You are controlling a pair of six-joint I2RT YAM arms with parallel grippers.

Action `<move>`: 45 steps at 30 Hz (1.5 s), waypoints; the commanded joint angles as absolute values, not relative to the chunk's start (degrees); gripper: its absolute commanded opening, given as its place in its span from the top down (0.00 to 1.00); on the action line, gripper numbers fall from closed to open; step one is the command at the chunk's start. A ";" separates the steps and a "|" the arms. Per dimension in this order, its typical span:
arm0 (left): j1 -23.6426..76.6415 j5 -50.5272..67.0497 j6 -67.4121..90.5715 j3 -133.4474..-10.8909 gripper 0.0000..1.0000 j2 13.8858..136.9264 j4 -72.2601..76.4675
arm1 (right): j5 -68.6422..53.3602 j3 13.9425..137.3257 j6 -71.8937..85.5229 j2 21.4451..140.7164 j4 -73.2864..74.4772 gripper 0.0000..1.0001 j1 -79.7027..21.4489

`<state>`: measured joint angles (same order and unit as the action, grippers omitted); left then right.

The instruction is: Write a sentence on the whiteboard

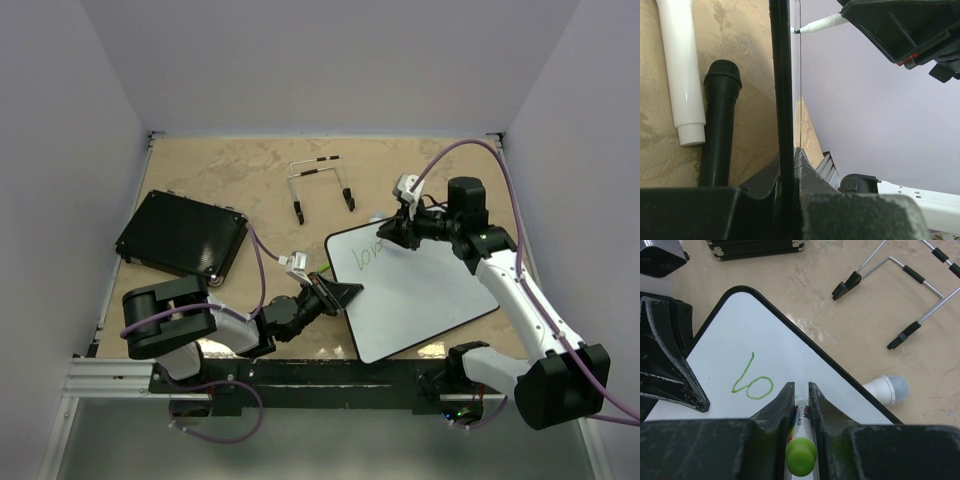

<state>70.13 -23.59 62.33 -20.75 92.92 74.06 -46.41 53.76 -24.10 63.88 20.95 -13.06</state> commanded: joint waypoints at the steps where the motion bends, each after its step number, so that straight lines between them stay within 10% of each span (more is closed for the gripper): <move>1: 70.22 -21.80 56.69 -20.74 1.00 92.64 85.25 | -49.22 54.67 -25.84 64.51 22.23 1.00 -12.92; 45: 70.05 -22.50 56.87 -19.16 1.00 92.29 86.31 | -44.73 59.86 -28.56 60.56 28.30 1.00 -11.78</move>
<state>69.78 -23.14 62.41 -20.38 93.01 74.30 -43.18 57.95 -28.95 62.96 29.12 -12.16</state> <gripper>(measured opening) 0.086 0.167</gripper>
